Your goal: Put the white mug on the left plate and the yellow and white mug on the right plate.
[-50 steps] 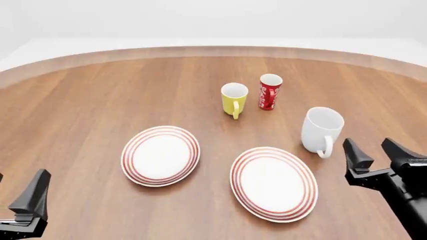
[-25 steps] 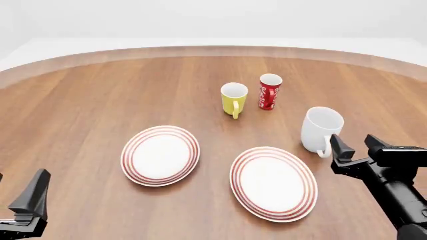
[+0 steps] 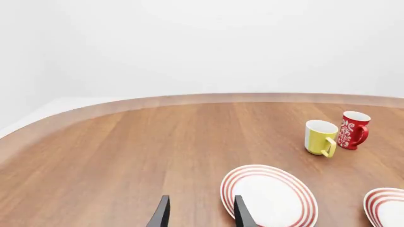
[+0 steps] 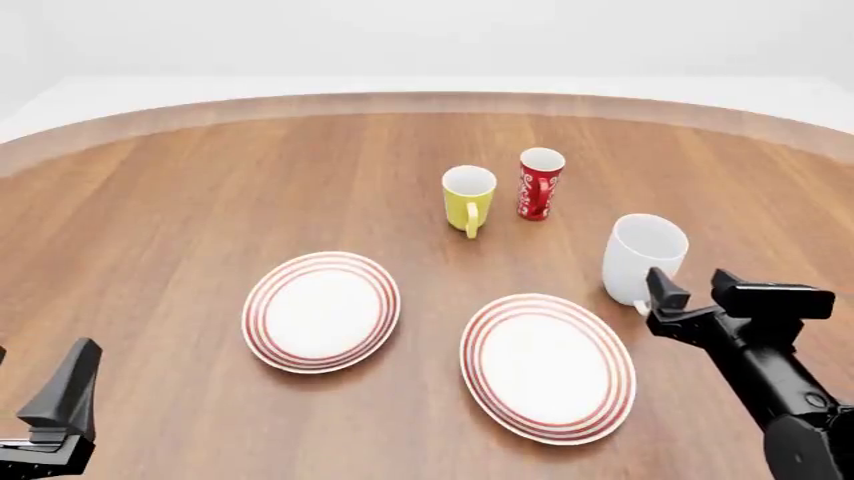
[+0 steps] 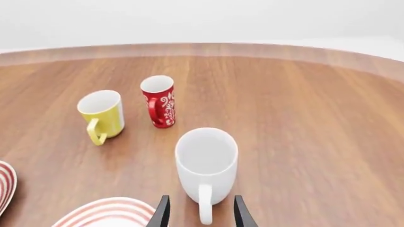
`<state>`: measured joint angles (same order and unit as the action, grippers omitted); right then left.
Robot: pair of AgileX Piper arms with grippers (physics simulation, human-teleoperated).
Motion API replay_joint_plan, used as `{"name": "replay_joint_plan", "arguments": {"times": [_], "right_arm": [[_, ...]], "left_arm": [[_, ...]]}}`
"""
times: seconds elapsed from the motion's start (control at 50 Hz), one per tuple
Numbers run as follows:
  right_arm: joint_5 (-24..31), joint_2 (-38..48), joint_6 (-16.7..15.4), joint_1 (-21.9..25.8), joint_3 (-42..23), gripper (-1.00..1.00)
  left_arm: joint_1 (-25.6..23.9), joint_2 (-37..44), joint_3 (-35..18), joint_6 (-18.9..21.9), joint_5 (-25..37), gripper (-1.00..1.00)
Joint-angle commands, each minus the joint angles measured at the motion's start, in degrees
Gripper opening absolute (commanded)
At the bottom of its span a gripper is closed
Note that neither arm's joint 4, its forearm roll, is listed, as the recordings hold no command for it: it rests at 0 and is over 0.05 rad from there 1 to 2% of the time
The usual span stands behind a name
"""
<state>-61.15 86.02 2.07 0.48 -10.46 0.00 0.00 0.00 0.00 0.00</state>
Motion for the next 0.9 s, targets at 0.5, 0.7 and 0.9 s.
{"name": "replay_joint_plan", "arguments": {"times": [0.5,0.7,0.9], "right_arm": [[-3.28,13.35,1.31,-0.01,-5.50,1.00],[-3.78,16.18,1.54,-0.65,-6.45,1.00],[-4.39,18.65,1.57,-0.70,-7.13,1.00]], "left_arm": [[0.00,0.00,0.00,0.00,0.00,1.00],[0.00,0.00,0.00,0.00,0.00,1.00],[0.00,0.00,0.00,0.00,0.00,1.00]]}}
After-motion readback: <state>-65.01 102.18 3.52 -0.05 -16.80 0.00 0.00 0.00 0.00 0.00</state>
